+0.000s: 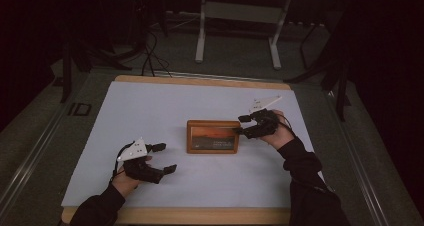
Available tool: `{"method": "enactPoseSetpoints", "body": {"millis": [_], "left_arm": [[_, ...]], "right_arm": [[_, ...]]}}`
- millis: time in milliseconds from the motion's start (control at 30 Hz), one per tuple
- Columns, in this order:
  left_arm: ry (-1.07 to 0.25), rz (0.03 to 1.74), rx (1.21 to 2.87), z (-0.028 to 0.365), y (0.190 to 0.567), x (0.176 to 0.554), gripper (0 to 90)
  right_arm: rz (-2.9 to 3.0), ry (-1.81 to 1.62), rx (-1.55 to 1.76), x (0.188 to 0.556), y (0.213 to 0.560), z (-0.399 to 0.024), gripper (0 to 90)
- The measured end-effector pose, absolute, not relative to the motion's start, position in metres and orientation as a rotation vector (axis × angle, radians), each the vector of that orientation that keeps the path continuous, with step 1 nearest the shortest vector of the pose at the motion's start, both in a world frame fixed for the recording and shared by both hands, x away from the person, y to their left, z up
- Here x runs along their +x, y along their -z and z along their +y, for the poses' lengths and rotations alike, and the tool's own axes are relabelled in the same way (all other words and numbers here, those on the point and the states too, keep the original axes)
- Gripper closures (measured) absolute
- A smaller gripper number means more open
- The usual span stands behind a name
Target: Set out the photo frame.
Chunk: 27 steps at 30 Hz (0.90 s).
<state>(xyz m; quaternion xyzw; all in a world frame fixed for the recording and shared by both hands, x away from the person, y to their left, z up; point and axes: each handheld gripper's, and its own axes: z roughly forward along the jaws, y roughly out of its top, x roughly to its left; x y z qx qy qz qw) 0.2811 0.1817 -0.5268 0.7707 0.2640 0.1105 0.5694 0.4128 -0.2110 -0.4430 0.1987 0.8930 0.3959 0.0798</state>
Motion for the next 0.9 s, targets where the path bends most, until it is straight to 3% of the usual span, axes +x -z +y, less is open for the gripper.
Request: {"method": "enactPoseSetpoints", "body": {"millis": [267, 900], "left_arm": [[-0.265, 0.612, 1.811, 0.181, 0.526, 0.280, 11.4], [-0.271, 0.602, 1.805, 0.181, 0.525, 0.277, 11.5]], "right_arm": [[2.611, -1.235, 0.609, 0.397, 0.450, -0.217, 18.4], [2.521, -1.435, 0.677, 0.342, 0.482, -0.240, 15.2]]}}
